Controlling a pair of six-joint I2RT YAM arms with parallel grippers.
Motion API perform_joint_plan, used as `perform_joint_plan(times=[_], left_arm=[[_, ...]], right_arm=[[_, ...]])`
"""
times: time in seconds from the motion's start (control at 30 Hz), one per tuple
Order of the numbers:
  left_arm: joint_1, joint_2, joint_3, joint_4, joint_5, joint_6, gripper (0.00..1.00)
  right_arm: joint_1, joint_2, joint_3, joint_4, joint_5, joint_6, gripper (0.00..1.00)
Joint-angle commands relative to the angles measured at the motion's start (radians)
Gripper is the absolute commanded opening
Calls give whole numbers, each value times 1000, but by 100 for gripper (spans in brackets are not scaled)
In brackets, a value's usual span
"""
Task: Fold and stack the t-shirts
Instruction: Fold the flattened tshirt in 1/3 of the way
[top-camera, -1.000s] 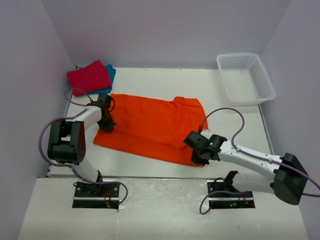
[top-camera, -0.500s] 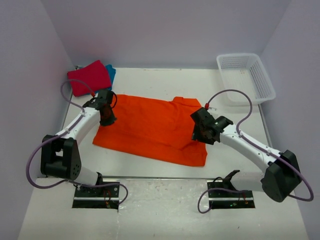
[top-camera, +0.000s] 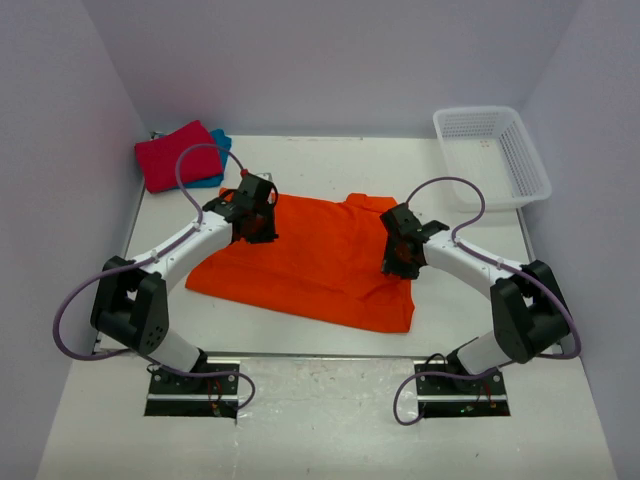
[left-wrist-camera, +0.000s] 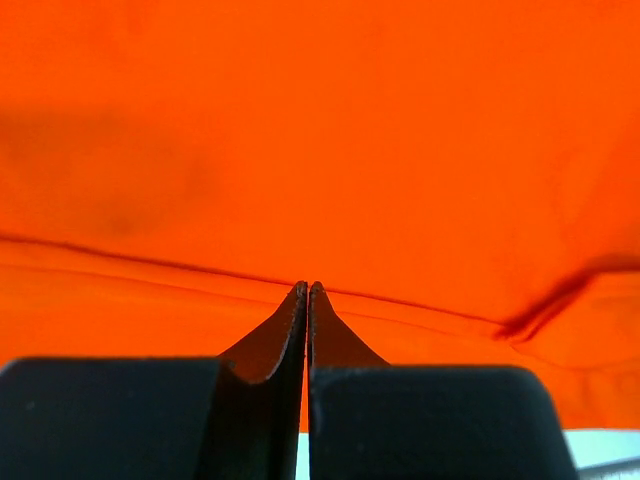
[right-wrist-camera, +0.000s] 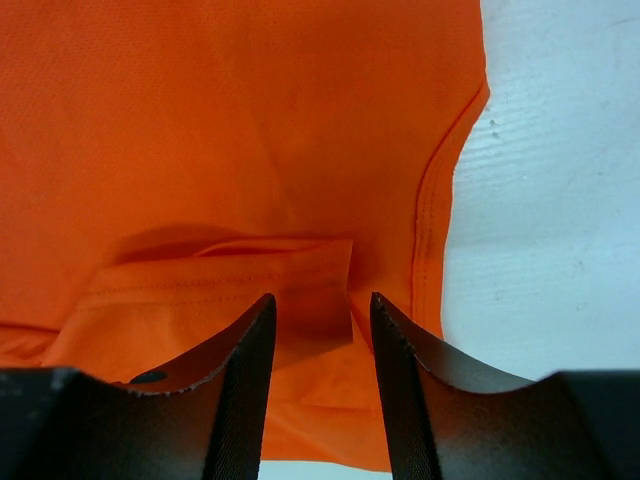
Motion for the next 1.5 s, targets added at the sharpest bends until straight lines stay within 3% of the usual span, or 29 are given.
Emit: perform_joint_plan(times=[0.0,0.7,0.8,0.93,1.27,1.47], left_arm=[[-50,18,22,73,83,39,0],[-111,35,19,65,104,73,1],[-111,32,4,70,107,69,0],[-116,36,-22,93,120,69,1],[-142,56,-74,136,160,78,0],[-154,76,-97,156,180,82,0]], right_arm=[[-26,38,44,64,-59,-28,43],[-109,119,-5,179,-168,-11,32],[-109,110,-2,182,-165,-9,23],[-109,114,29,182,-150,-39,0],[-107,48,64,248,-135,-200,0],[-107,-19,26,308,-226,-299,0]])
